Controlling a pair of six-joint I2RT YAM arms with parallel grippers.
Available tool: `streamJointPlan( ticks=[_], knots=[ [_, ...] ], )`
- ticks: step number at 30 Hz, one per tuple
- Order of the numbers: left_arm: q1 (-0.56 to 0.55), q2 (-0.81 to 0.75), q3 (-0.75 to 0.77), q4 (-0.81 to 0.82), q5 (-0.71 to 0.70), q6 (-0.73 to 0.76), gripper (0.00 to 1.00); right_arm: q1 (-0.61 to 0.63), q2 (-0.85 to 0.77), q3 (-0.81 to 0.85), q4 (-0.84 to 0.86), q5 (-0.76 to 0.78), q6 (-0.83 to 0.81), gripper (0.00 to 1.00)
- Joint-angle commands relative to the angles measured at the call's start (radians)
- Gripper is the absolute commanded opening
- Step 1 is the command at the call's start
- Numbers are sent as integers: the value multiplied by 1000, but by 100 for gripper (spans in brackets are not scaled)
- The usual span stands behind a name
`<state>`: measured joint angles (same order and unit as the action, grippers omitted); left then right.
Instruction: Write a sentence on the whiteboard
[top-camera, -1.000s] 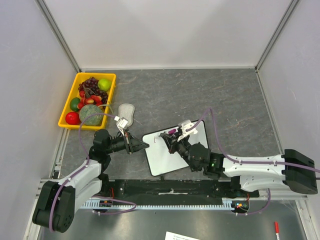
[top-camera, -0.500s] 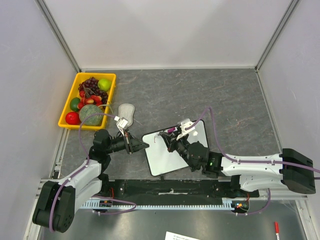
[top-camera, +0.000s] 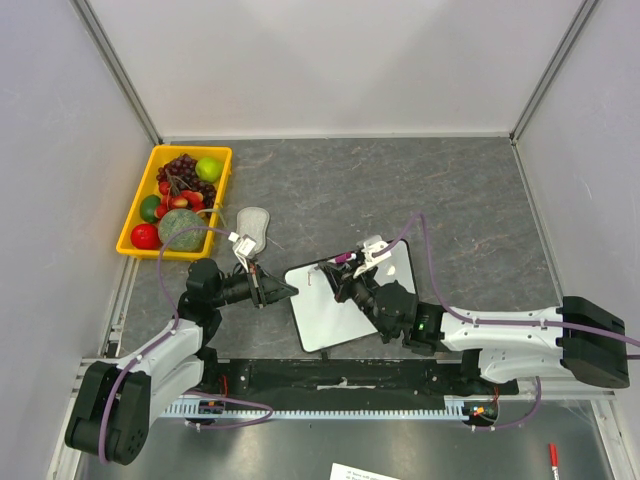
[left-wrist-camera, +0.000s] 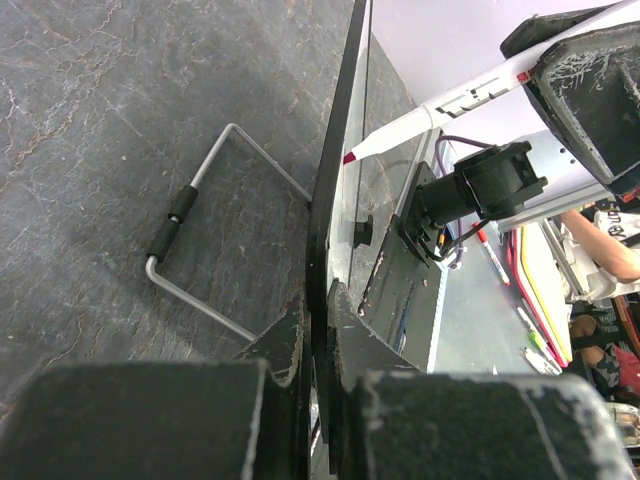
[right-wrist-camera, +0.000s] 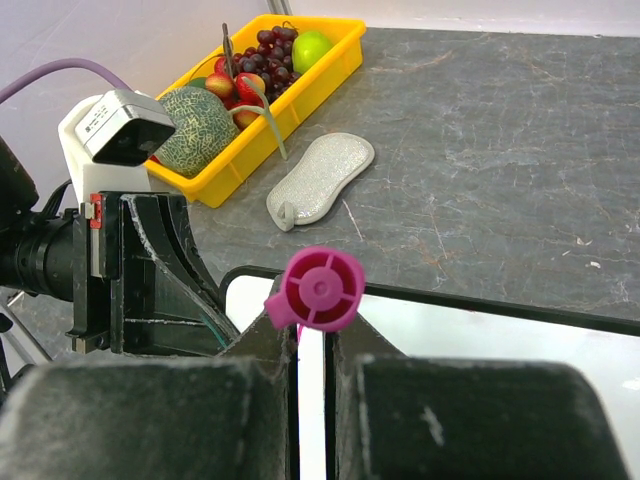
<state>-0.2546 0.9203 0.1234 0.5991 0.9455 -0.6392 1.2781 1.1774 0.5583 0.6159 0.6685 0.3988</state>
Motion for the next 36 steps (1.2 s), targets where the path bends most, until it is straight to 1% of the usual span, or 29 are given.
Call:
streamJointPlan(
  ticks=[1,14,22,36],
  knots=[
    [-2,-3,-11,41,15,58,2,-16,-9,6,-45,40,18,0],
    [-2,-3,-11,41,13,58,2,-25,-68,-38,-119,39,44,0],
    [-2,0,-11,41,13,58,2,-25,-70,-44,-140,-6,46,0],
    [-2,3,-10,42,15,58,2,-25,-44,-51,-108,-78,60,0]
  ],
)
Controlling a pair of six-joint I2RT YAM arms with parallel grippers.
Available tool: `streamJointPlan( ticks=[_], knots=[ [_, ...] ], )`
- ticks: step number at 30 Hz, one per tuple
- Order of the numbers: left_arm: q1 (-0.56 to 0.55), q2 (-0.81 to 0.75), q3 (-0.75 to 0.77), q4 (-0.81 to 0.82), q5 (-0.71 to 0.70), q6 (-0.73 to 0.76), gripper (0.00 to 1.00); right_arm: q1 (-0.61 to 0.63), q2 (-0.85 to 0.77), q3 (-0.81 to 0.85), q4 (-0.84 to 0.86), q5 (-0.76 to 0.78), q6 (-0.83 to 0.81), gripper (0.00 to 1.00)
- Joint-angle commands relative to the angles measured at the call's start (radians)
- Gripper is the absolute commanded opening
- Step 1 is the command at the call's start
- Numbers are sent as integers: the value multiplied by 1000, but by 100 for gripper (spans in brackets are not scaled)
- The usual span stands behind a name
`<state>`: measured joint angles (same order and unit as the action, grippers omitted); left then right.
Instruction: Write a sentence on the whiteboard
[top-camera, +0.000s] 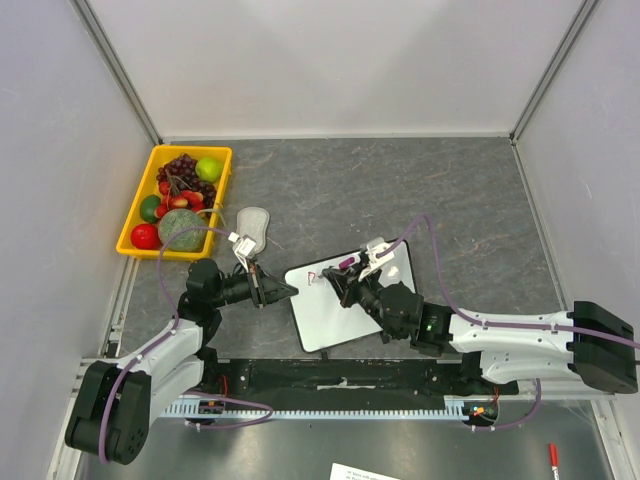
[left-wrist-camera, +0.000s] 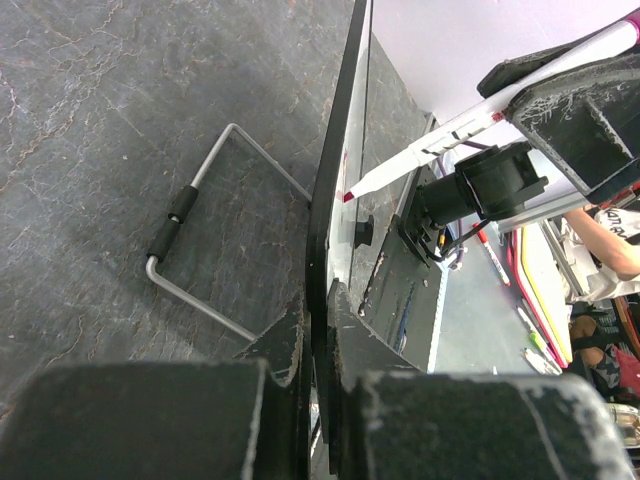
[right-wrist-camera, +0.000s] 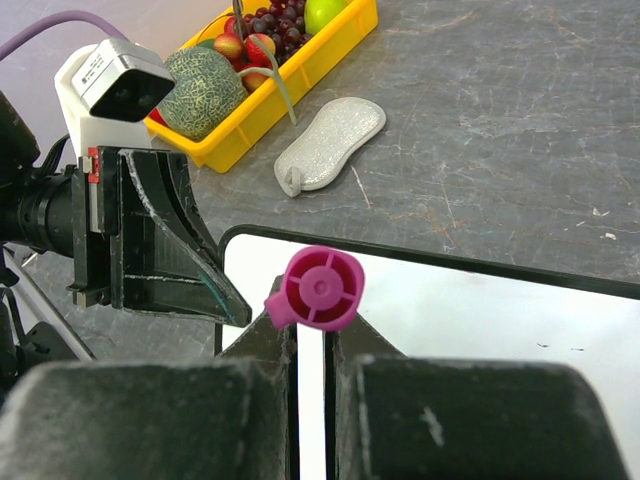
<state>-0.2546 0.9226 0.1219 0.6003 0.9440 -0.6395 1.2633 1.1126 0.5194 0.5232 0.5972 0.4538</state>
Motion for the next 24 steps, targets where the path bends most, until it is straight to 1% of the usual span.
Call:
streamJointPlan(
  ticks=[1,8,13,19,24],
  knots=[
    [-3,1,-8,39,15,58,2,-10,26,-12,-6,-11,9,0],
    [-2,1,-8,39,16,58,2,-10,21,-4,18,-39,39,0],
    [-2,-2,-10,39,15,58,2,-10,-80,-36,24,-37,42,0],
    [-2,-1,-10,39,15,58,2,-13,-169,-39,-22,24,0,0],
    [-2,-2,-10,39,15,58,2,-25,-148,-22,-22,23,-18,0]
  ],
)
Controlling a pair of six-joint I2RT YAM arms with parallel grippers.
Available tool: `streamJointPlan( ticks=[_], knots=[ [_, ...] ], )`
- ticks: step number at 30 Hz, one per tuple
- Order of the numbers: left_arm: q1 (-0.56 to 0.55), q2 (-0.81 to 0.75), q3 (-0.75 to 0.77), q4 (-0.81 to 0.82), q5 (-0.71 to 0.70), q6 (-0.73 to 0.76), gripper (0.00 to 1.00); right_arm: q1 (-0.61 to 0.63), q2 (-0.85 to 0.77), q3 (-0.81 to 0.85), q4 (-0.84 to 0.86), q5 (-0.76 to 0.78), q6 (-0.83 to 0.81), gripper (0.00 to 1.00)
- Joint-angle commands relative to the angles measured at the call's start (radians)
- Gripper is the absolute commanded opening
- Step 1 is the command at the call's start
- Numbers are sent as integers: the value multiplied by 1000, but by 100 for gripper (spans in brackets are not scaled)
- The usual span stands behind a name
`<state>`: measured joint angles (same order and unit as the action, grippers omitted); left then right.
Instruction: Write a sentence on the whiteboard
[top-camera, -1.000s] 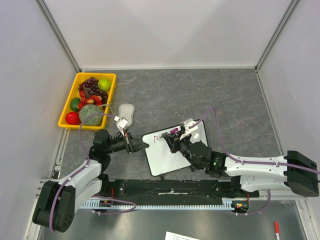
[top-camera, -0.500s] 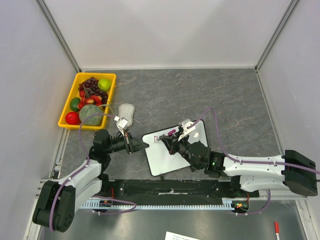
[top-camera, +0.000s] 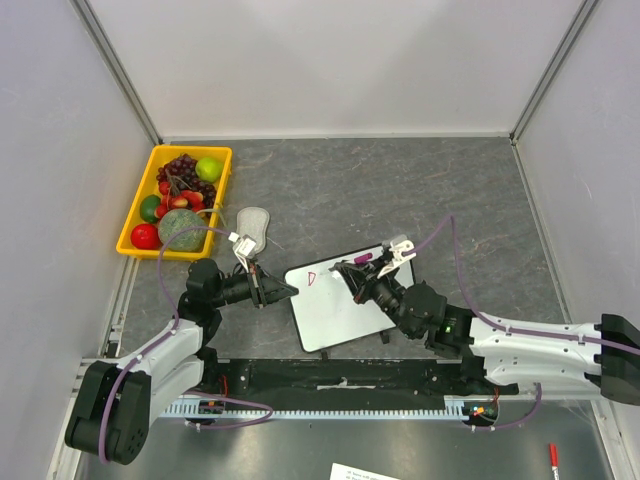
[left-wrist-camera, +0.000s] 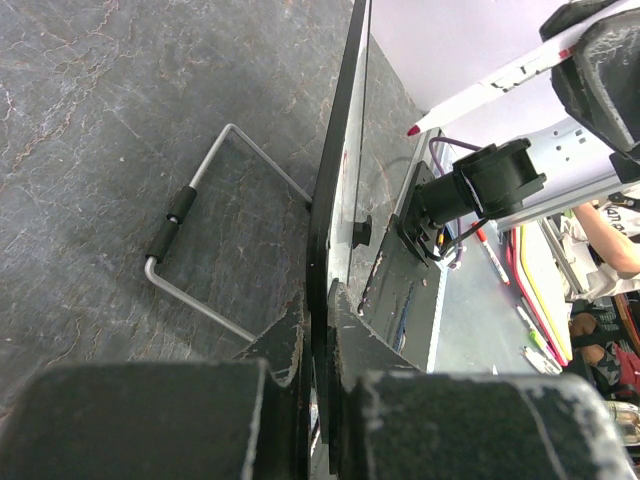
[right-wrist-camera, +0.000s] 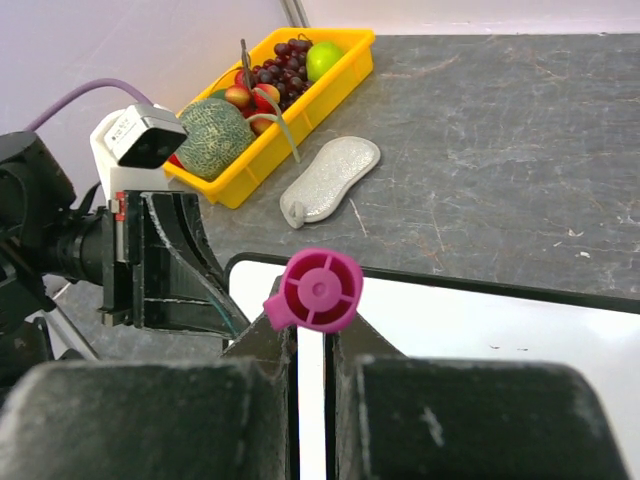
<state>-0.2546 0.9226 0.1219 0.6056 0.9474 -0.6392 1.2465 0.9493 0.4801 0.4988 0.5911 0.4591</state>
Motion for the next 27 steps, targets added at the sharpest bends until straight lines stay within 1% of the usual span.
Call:
streamJointPlan(
  ticks=[1,10,27],
  knots=[
    [-2,-2,-10,34,11,58,2,-12,23,20,9,27,-25,0],
    [-2,-4,-10,33,10,58,2,-18,75,41,60,26,-17,0],
    [-2,-4,-10,33,8,58,2,-18,128,61,83,15,-8,0]
  ],
)
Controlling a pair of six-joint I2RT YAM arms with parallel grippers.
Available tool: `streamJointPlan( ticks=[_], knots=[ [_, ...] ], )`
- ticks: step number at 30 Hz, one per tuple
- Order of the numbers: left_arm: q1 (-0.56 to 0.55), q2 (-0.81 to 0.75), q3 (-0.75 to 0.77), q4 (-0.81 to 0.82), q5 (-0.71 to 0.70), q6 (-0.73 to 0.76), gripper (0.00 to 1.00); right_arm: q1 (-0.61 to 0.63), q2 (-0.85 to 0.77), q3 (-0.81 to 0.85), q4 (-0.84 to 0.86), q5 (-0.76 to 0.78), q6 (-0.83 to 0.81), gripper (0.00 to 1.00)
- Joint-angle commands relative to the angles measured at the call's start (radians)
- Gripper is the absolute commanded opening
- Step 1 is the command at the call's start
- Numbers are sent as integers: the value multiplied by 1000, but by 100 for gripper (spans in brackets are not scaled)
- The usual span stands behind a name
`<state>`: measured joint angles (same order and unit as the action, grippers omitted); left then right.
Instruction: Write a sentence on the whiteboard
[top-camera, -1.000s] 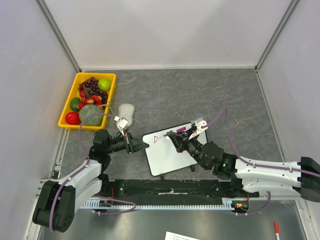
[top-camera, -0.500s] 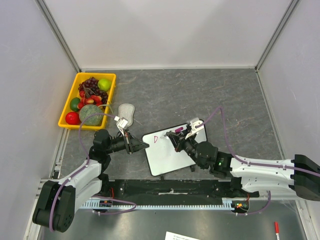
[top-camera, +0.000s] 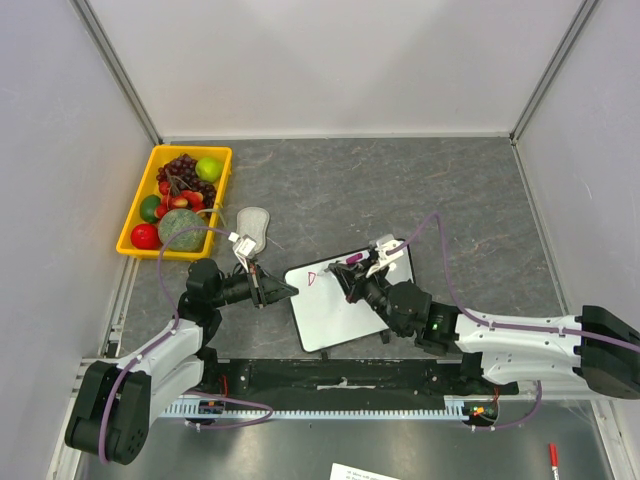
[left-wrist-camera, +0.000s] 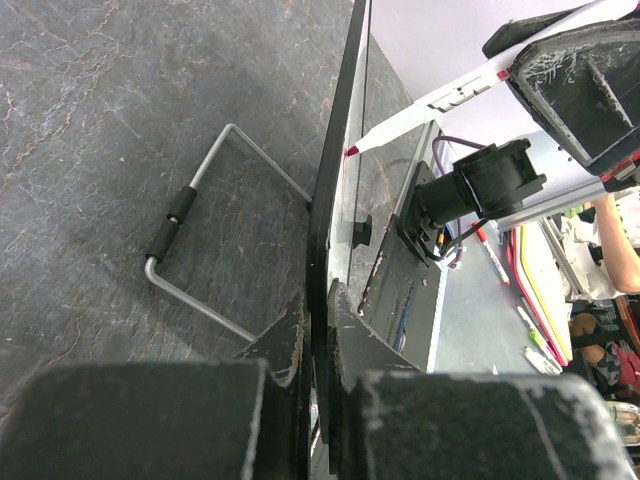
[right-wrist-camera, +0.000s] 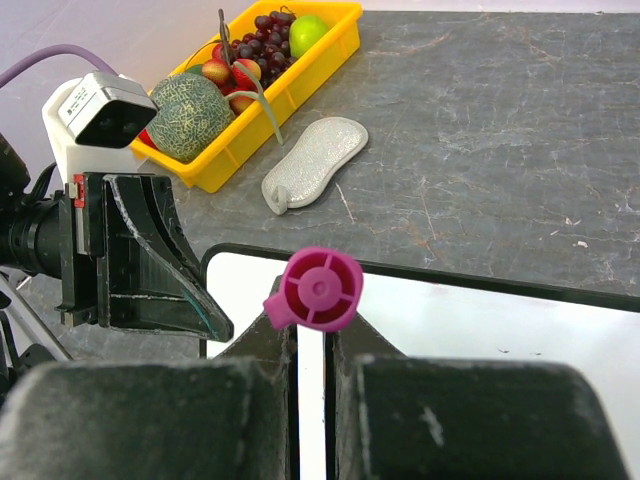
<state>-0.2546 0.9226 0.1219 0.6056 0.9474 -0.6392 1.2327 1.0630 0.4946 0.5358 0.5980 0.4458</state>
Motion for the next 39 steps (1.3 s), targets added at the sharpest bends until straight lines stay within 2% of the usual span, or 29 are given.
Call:
streamJointPlan(
  ticks=[1,29,39],
  knots=[
    [-2,-4,-10,33,10,56,2,-4,15,45,46,11,4,0],
    [-2,-4,-10,33,5,59,2,-6,-18,-41,-40,-46,56,0],
    [-2,-2,-8,33,7,59,2,-6,-35,-34,-2,17,57,0]
  ],
)
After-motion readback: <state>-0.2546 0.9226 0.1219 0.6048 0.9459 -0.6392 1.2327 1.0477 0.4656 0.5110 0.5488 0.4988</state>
